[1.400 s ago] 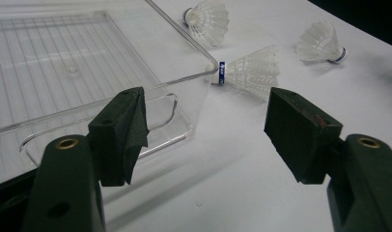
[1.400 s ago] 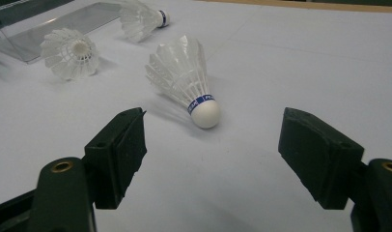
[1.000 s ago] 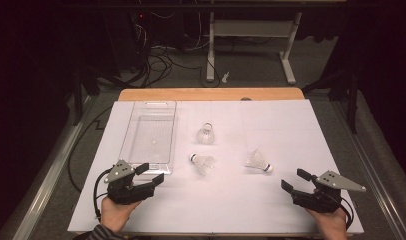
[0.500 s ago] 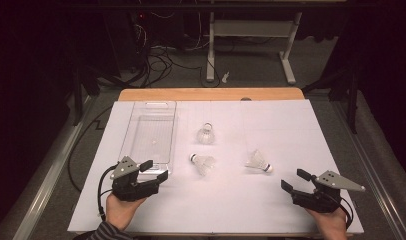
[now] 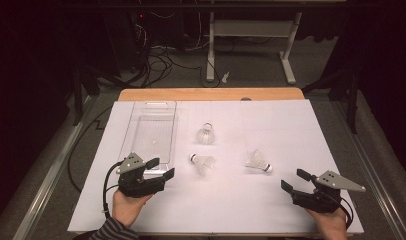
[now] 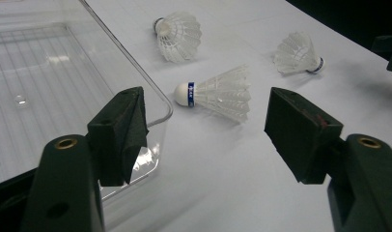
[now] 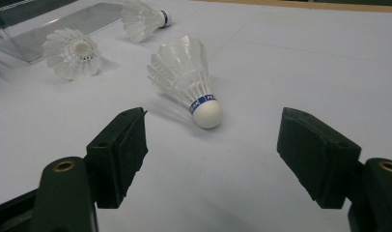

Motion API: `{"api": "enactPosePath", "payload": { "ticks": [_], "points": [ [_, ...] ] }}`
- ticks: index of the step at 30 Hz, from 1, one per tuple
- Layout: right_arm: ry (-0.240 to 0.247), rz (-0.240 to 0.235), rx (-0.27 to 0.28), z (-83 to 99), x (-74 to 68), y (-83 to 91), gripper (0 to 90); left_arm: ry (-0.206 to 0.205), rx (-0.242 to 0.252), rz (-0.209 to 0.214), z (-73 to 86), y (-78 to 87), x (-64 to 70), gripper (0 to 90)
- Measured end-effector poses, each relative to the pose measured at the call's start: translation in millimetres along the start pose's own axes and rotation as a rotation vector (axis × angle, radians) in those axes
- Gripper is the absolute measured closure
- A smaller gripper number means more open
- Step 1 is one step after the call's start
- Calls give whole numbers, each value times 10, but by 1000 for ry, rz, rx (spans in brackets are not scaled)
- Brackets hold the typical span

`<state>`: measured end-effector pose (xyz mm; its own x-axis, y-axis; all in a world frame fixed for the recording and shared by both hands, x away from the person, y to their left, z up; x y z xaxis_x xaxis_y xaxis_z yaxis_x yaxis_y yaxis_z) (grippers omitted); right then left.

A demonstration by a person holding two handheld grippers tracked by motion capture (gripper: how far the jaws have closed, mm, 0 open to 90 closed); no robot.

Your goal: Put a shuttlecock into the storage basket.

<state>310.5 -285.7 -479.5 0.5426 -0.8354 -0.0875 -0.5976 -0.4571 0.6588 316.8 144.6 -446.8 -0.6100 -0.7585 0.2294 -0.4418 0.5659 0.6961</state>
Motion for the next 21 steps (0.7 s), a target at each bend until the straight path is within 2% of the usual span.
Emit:
{"api": "enactPosePath", "payload": {
  "ticks": [17,21],
  "points": [
    [3,-4,0,0,-5,-1,267,-6,-8,13,-115,-60,55,323],
    [3,-4,-1,-1,-5,-3,267,8,-16,34,-152,-78,73,319]
  ]
}}
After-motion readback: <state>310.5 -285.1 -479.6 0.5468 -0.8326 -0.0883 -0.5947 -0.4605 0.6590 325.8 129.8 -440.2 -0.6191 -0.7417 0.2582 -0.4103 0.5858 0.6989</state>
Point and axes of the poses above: each handheld gripper's, and its own axes: y roughly backward along the jaws, z roughly out of its underside, x roughly to its right, the point moved 6 cm from there along -y, roughly forward along the jaws, and after that the axes turned 15 degrees about -x, right-handed, at the moved point
